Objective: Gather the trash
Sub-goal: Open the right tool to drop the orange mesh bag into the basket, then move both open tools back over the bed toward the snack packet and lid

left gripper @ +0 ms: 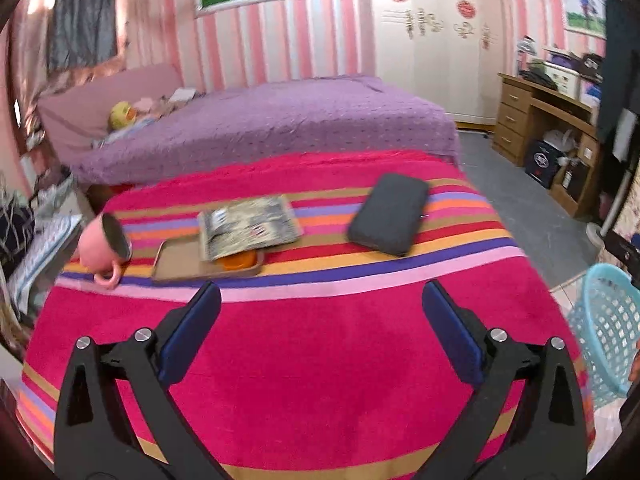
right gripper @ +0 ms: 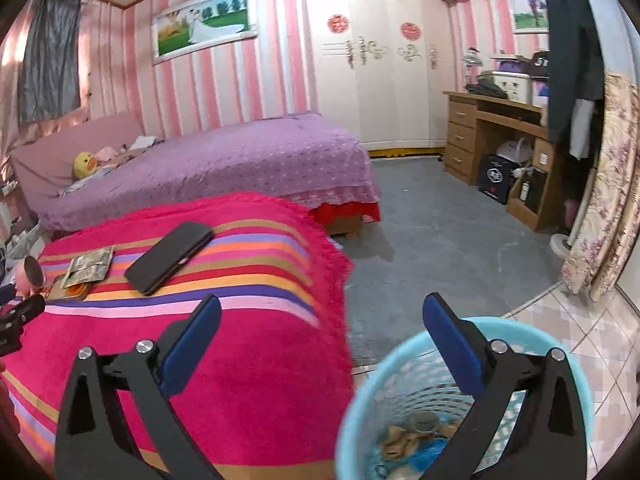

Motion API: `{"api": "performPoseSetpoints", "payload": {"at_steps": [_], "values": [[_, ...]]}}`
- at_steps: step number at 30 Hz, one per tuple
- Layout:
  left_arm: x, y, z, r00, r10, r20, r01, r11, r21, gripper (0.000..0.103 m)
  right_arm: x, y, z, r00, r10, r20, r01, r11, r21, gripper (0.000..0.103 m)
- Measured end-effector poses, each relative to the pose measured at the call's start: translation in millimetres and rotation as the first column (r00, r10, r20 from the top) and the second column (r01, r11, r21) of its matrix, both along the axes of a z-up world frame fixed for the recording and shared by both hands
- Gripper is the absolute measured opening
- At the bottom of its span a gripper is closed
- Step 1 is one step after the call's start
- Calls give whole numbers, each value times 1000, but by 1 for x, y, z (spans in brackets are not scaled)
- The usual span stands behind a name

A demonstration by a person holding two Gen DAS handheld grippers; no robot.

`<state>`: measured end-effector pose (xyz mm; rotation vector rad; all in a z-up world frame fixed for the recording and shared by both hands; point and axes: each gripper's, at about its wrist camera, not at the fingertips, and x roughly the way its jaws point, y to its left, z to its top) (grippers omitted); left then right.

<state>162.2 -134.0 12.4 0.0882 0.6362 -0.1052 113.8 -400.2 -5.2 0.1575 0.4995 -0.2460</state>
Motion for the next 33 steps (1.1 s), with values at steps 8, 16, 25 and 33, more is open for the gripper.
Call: {"api": "performPoseSetpoints", "payload": {"at_steps": [8,16,25,33], "values": [[36,66,-21,992,107,-63,-106,994,10,97,35,62,-15,996,73,-52,-74,997,-19,98],[78,112,-54,967,201,-158,-201,979,13,97,70,106,-32,985,116,-125,-124,991,-58,98],[119,118,-68,963,170,-209,-185,981,-51,91,100,106,-44,978,118,-174,-121,993,-8,98],[140,94,-71,970,88,-228,-98,995,-32,73,114,99,-46,979,105,-176,-101,994,26,98]]}}
